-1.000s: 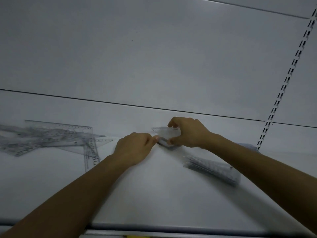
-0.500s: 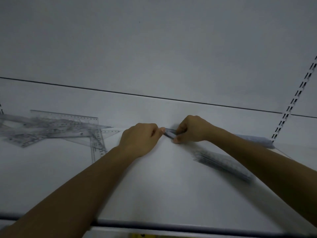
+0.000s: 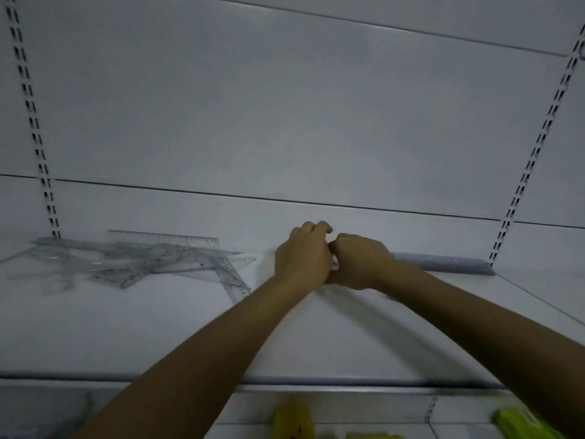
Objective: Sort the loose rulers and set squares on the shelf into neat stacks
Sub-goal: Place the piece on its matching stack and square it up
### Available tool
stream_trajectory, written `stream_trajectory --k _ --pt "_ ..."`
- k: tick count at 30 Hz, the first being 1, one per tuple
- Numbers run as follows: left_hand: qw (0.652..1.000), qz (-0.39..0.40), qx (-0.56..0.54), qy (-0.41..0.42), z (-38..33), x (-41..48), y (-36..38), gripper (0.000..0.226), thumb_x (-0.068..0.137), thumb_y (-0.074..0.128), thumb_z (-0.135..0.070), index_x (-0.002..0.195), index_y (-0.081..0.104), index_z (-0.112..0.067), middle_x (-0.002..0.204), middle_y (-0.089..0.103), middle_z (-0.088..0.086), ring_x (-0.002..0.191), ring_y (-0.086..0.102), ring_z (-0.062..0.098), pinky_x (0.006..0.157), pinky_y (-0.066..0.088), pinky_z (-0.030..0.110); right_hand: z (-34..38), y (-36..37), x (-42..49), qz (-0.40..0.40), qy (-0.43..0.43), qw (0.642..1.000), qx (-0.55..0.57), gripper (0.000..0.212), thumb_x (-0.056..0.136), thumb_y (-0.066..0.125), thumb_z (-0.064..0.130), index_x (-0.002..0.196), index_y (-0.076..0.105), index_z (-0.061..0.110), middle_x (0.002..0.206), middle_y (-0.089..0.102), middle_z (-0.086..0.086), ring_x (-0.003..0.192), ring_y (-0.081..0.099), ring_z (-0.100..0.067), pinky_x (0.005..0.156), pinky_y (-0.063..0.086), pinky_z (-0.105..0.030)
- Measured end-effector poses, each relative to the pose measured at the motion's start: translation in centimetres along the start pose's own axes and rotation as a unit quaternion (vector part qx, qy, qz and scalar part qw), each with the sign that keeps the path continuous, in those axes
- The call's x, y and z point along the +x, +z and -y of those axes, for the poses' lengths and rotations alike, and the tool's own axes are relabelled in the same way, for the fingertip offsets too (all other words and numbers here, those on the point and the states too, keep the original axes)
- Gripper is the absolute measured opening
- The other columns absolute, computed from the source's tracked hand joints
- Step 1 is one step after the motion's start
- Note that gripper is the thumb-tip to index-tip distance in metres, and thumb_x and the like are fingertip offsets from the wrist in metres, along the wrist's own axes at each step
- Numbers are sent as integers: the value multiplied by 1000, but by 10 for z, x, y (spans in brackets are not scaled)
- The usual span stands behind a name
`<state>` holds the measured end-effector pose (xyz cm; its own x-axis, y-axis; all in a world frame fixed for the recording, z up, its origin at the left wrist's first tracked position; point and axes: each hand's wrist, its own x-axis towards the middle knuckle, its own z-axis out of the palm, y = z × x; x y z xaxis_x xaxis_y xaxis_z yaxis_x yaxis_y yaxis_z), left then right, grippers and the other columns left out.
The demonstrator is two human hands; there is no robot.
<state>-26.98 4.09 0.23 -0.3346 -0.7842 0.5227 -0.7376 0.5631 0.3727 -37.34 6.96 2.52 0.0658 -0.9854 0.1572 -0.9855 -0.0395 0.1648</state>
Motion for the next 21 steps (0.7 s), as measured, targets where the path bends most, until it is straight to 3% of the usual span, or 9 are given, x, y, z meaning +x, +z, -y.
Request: stream_trajectory --k 5,8,11,14,18,21 --pt "995 3 62 77 63 -22 -74 34 99 40 -24 132 46 -26 137 47 -3 121 45 16 90 42 31 67 -8 14 40 7 998 40 56 86 54 58 128 53 20 124 60 1 108 58 -19 84 45 -31" --pt "981 77 160 73 150 -42 -115 36 99 37 -36 132 46 -26 140 43 -1 125 39 19 97 37 35 127 2 21 42 1 997 71 69 82 47 70 129 50 19 126 58 -1 110 56 -22 82 42 -32" --pt "950 208 232 -20 233 -63 -140 67 87 29 -69 144 28 -34 155 21 2 140 20 24 112 22 45 176 16 29 37 3 996 84 65 87 37 69 125 50 18 126 57 -7 110 54 -26 86 42 -35" --pt "945 277 155 -76 271 -75 -147 115 50 6 -99 148 10 -40 159 4 1 145 7 24 116 9 51 194 11 38 7 36 996 81 43 93 42 52 115 54 17 116 60 -5 103 56 -24 78 39 -31" --pt "964 231 129 -2 278 -68 -141 91 66 19 -83 146 19 -39 155 22 -4 140 21 24 112 22 48 198 13 46 -49 86 991 85 29 92 50 38 110 59 18 108 63 -1 94 59 -20 74 43 -29" --pt "972 200 116 51 283 -64 -136 87 67 24 -83 142 31 -39 143 38 -8 128 33 20 103 35 47 192 26 42 -92 112 972 186 27 89 56 38 109 62 21 104 62 2 92 57 -16 75 44 -27"
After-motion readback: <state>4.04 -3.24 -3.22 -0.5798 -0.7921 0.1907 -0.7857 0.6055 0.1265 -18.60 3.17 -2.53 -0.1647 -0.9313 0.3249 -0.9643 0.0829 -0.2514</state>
